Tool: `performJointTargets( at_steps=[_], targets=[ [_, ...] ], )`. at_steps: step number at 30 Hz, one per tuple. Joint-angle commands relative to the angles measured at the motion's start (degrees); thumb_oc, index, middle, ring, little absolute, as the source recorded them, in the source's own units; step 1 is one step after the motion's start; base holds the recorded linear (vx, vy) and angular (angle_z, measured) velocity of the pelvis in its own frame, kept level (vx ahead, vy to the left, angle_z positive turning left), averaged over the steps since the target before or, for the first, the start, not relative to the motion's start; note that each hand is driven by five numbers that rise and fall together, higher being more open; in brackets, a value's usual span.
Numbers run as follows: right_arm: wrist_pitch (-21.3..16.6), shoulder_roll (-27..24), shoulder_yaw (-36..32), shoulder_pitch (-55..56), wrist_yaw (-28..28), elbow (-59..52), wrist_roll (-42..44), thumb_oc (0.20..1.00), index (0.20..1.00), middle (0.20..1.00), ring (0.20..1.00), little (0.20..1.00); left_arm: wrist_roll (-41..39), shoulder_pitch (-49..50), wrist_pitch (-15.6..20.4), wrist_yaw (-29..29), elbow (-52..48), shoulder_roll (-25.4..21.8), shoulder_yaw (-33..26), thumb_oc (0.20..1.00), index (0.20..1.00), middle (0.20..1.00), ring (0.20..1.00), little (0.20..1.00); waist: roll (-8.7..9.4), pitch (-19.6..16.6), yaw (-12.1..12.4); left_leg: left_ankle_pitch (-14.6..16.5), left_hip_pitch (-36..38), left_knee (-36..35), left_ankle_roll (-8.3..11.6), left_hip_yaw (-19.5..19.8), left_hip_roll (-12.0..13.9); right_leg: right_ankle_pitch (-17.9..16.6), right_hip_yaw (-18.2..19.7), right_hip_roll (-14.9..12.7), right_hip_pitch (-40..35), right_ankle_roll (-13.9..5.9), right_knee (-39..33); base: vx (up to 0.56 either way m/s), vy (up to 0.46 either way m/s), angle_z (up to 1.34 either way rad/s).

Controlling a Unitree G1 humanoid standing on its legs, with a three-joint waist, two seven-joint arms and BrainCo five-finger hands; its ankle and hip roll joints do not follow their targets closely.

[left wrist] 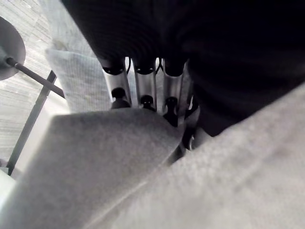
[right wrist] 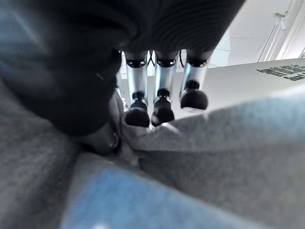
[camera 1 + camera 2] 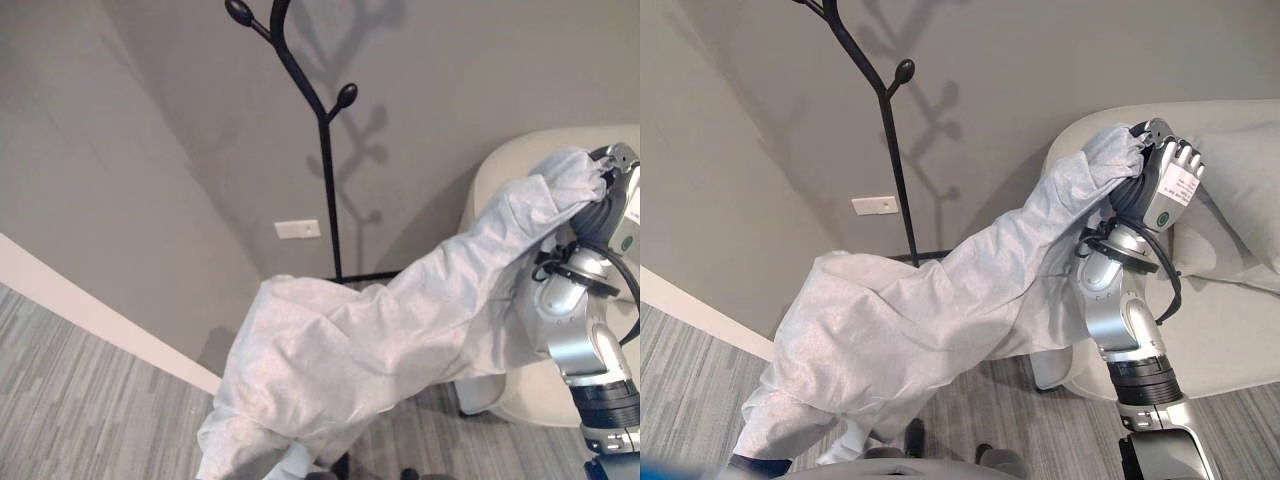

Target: Hang the clothes on the sofa on the clothes rack.

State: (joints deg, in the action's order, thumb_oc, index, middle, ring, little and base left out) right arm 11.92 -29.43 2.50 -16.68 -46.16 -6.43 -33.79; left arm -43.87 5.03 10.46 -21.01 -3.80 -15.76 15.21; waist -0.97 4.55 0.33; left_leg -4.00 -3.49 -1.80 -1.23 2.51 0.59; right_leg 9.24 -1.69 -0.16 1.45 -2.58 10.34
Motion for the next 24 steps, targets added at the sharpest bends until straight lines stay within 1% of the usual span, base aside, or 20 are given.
performJointTargets(
  at_steps=[1,3,4,5,7,8,13,14,15,16,18,19,20,21,22,23,24],
  targets=[
    [-2.6,-1.2,-2.6,-1.5,0.2,-0.7,-0.9,0.2,0.2,0.2,0.2,0.2,3.5,-1.8,1.8,0.1,-4.3,-1.8,-3.7,0.2,0.2,0.2,0.2,0.2,4.77,-2.3,0.4,12.8,4.2,6.6,-1.24,-0.1,-5.9,-8.1,2.7,2.2,-3.3,-0.46,-11.4,0.05,-0.037,0.19],
    [-2.9,-1.7,-3.1,-2.1,0.2,-1.0,-1.1,0.2,0.2,0.2,0.2,0.2,4.5,-2.7,2.0,-0.4,-4.5,-1.7,-4.5,0.2,0.2,0.2,0.2,0.2,4.81,-2.0,0.2,13.9,3.1,10.0,-0.31,-0.3,-5.9,-7.4,2.4,2.3,-3.6,-0.01,-11.0,0.04,-0.037,0.22],
    [-2.9,-1.7,-3.1,-2.2,0.2,-1.0,-1.1,0.2,0.2,0.2,0.2,0.2,4.5,-2.7,2.0,-0.4,-4.5,-1.7,-4.5,0.2,0.2,0.2,0.2,0.2,4.77,-2.0,0.1,14.1,2.9,10.5,-0.28,-0.2,-5.9,-7.4,2.3,2.3,-3.6,0.02,-11.0,0.0,-0.027,0.2],
    [-2.8,-2.0,-3.3,-3.0,0.2,-1.2,-1.4,0.2,0.2,0.2,0.2,0.2,4.5,-3.5,2.1,-0.7,-4.4,-1.6,-4.7,0.2,0.2,0.2,0.2,0.2,4.92,-1.4,0.0,14.4,0.9,14.5,0.47,-0.4,-5.9,-7.2,2.0,2.1,-3.8,0.43,-10.8,-0.04,-0.022,0.2],
    [-2.7,-3.1,-3.2,-5.0,0.2,-1.6,-1.7,0.2,0.2,0.2,0.2,0.2,3.9,-5.3,2.5,-0.9,-5.1,-1.5,-5.1,0.2,0.2,0.2,0.2,0.2,4.79,-0.2,0.0,13.0,-4.3,23.2,2.03,-0.1,-5.9,-6.8,1.9,2.0,-4.0,1.21,-10.3,-0.01,-0.008,0.42],
    [-2.4,-4.0,-2.4,-7.4,0.1,-1.5,-2.1,0.2,0.2,0.2,0.2,0.2,2.4,-6.4,2.9,-1.1,-5.7,-1.7,-4.9,0.2,0.2,0.2,0.2,0.2,4.61,0.1,0.4,11.2,-6.8,26.6,2.47,0.6,-5.8,-6.5,2.2,1.7,-4.7,1.47,-10.3,0.02,0.015,0.45],
    [-2.4,-4.2,-2.2,-7.8,0.0,-1.2,-2.0,0.2,0.2,0.2,0.2,0.2,2.3,-6.6,2.9,-1.1,-5.6,-1.7,-5.1,0.2,0.2,0.2,0.2,0.2,4.37,0.2,0.2,11.5,-7.4,27.4,2.51,0.7,-5.6,-6.6,2.1,1.9,-4.4,1.49,-10.3,0.07,0.025,0.07],
    [-1.5,-6.4,-0.4,-13.0,0.5,-0.2,-1.8,0.2,0.2,0.2,0.2,0.2,-1.4,-10.7,4.0,-1.6,-6.7,-2.8,-5.1,0.2,0.2,0.2,0.2,0.2,5.16,-0.6,0.9,7.0,-8.5,11.8,2.59,2.2,-0.2,-4.7,3.2,0.7,-5.6,0.92,-10.9,0.37,0.134,0.1],
    [-1.4,-6.7,0.2,-14.2,0.5,0.1,-1.8,0.2,0.2,0.2,0.2,0.2,-1.5,-11.7,4.0,-1.8,-6.7,-3.1,-4.9,0.2,0.2,0.2,0.2,0.2,5.12,-0.6,1.3,5.3,-9.6,8.5,2.79,3.3,0.3,-4.0,3.7,0.8,-6.1,0.95,-11.0,0.37,0.129,0.04],
    [-1.4,-6.8,0.4,-14.5,0.4,0.3,-1.7,0.2,0.2,0.2,0.2,0.2,-1.6,-11.9,4.1,-1.8,-6.6,-3.1,-5.0,0.2,0.2,0.2,0.2,0.2,5.2,-0.6,1.3,4.7,-9.2,7.4,2.83,3.2,0.2,-4.0,3.7,0.7,-6.0,0.99,-11.0,0.12,0.044,-0.13],
    [-1.3,-7.5,1.6,-17.3,0.1,1.4,-1.6,0.2,0.2,0.2,0.2,0.2,-2.2,-13.5,4.5,-1.9,-6.1,-3.0,-4.4,0.2,0.2,0.2,0.2,0.2,5.25,0.0,2.0,2.6,-10.9,2.1,3.29,5.0,0.3,-2.8,4.7,0.6,-7.3,1.1,-11.3,0.15,0.056,-0.09],
    [-1.1,-7.9,1.8,-18.3,0.0,1.7,-1.6,0.2,0.2,0.2,0.2,0.2,-2.4,-14.0,4.6,-1.8,-5.9,-3.2,-4.1,0.2,0.2,0.2,0.2,0.2,5.18,0.2,2.2,1.9,-11.9,1.0,3.55,5.4,0.2,-2.4,5.3,0.6,-8.0,1.13,-11.4,0.23,0.14,-0.25],
    [-0.6,-8.4,2.5,-19.8,0.2,2.3,-1.9,0.2,0.2,0.2,0.2,0.2,-3.1,-14.2,5.0,-1.5,-6.0,-3.1,-4.0,0.2,0.2,0.2,0.2,0.2,4.37,0.2,2.6,0.4,-11.7,-1.8,3.75,5.1,0.8,-2.1,6.3,0.6,-8.9,0.88,-11.6,0.24,0.159,-0.4],
    [-0.4,-8.2,2.5,-20.0,0.3,2.3,-2.2,0.2,0.2,0.2,0.2,0.2,-3.0,-14.0,4.9,-1.5,-5.7,-3.0,-4.0,0.2,0.2,0.2,0.2,0.2,3.92,-0.3,2.8,-0.7,-10.9,-2.7,4.01,5.3,1.1,-2.0,7.1,0.7,-9.4,0.79,-11.8,0.21,0.126,-0.49],
    [-0.4,-8.2,2.5,-20.0,0.3,2.2,-2.2,0.2,0.2,0.2,0.2,0.2,-3.0,-14.0,4.9,-1.5,-5.7,-3.0,-4.0,0.2,0.2,0.2,0.2,0.2,4.03,-0.4,2.9,-0.2,-10.6,-2.7,4.03,5.2,1.1,-1.8,7.1,0.6,-9.6,0.85,-11.9,0.23,0.153,-0.57],
    [0.2,-8.0,2.7,-19.9,0.7,2.0,-3.3,0.2,0.2,0.2,0.2,0.2,-2.8,-14.2,4.8,-1.5,-4.9,-3.3,-3.5,0.2,0.2,0.2,0.2,0.2,3.27,-1.6,2.9,-2.3,-9.2,-2.8,4.3,4.8,1.1,-2.2,7.4,-0.3,-10.1,0.45,-12.4,0.23,0.151,-0.7],
    [0.6,-8.1,2.8,-19.9,1.0,2.1,-3.6,0.2,0.2,0.2,0.2,0.2,-2.7,-14.4,4.9,-1.5,-4.8,-3.7,-3.6,0.2,0.2,0.2,0.2,0.2,3.21,-2.0,2.9,-2.7,-8.3,-2.8,4.29,4.3,1.0,-2.4,7.6,-0.7,-10.2,0.17,-12.6,0.2,0.158,-0.75]
  ],
)
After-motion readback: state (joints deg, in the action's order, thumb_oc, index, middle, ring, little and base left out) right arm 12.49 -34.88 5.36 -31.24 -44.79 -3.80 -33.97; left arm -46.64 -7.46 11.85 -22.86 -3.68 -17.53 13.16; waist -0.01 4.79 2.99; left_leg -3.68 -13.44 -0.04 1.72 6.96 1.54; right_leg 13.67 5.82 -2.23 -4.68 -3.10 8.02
